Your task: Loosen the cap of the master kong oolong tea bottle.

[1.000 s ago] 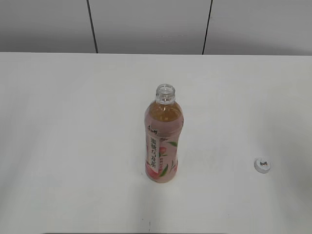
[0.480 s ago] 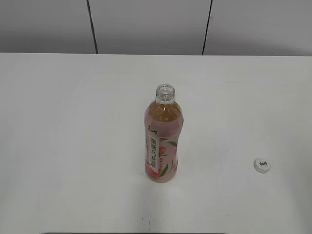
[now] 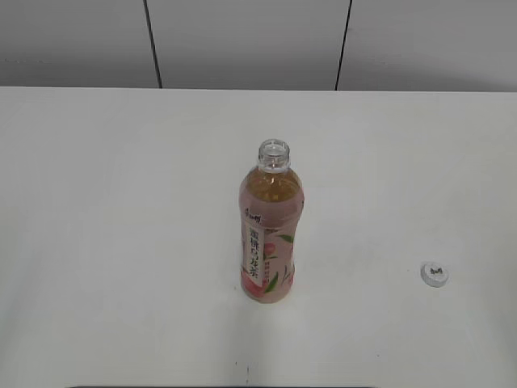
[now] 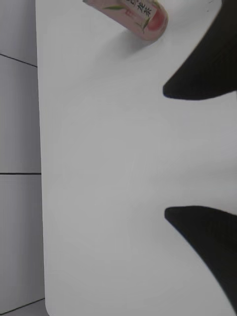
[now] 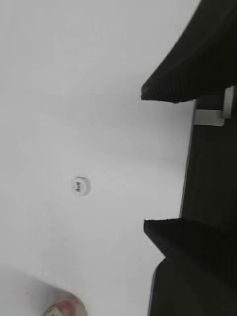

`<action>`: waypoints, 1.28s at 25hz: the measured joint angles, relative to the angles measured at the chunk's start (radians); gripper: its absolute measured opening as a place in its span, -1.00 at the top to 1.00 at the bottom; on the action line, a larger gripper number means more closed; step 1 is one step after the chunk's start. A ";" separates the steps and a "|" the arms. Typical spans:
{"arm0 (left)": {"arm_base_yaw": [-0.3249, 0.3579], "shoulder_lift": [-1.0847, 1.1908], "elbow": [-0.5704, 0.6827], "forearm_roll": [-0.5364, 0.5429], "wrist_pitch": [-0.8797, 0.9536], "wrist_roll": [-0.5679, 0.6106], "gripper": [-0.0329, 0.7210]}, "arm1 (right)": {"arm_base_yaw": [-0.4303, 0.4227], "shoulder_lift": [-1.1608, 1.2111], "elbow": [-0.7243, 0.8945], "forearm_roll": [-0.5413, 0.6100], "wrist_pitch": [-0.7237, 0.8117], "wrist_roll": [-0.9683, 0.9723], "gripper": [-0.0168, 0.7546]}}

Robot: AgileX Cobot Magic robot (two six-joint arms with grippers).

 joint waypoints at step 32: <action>0.023 0.000 0.003 -0.020 -0.005 0.020 -0.14 | -0.041 -0.152 0.003 -0.013 -0.009 0.011 -0.35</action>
